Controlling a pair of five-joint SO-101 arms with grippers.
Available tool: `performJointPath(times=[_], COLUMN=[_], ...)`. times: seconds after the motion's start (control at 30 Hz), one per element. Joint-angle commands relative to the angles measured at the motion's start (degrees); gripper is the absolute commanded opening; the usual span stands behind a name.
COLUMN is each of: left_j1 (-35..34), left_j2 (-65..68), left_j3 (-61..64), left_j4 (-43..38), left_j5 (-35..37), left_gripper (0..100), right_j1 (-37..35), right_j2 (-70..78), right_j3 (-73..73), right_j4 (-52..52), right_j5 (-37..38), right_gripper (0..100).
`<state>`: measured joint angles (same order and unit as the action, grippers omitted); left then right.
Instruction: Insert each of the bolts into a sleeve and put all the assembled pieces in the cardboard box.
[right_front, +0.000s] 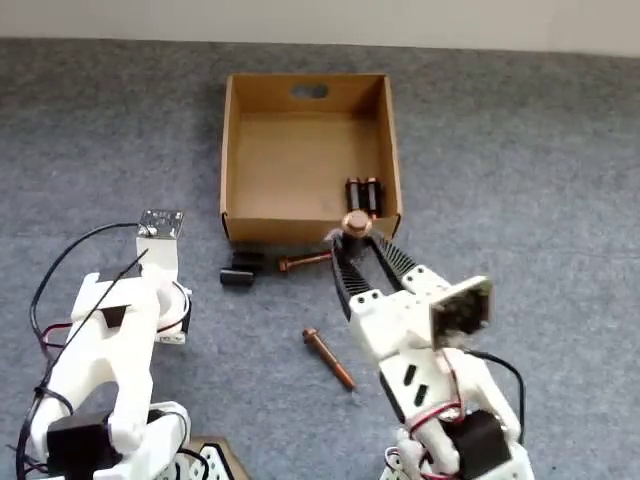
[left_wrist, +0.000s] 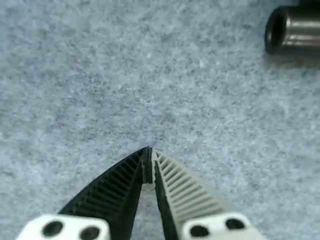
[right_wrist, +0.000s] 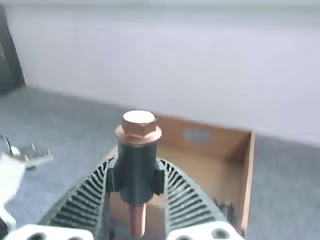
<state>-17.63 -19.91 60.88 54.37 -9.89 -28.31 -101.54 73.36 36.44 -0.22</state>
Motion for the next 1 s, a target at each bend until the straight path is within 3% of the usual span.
performJointPath(times=[0.0, 0.4, 0.63, 0.97], left_j1=[-1.36, -1.19, -1.19, -1.27], left_j2=[0.13, -0.13, -0.13, -0.13], left_j3=[-1.36, -0.04, -0.04, -0.04], left_j4=[-0.62, -0.62, -0.53, -0.53], left_j5=[0.53, 0.53, 0.53, 0.53], left_gripper=[1, 1, 1, 1], right_j1=[-0.31, 3.03, 6.02, 6.81], right_j2=[7.69, 59.74, 87.43, 109.58], right_j3=[-10.42, -45.93, -67.3, -87.43], right_j4=[-0.04, 0.31, 14.11, 17.8], right_j5=[-0.18, -0.53, -0.53, -0.62], right_gripper=[0.7, 0.7, 0.7, 0.7])
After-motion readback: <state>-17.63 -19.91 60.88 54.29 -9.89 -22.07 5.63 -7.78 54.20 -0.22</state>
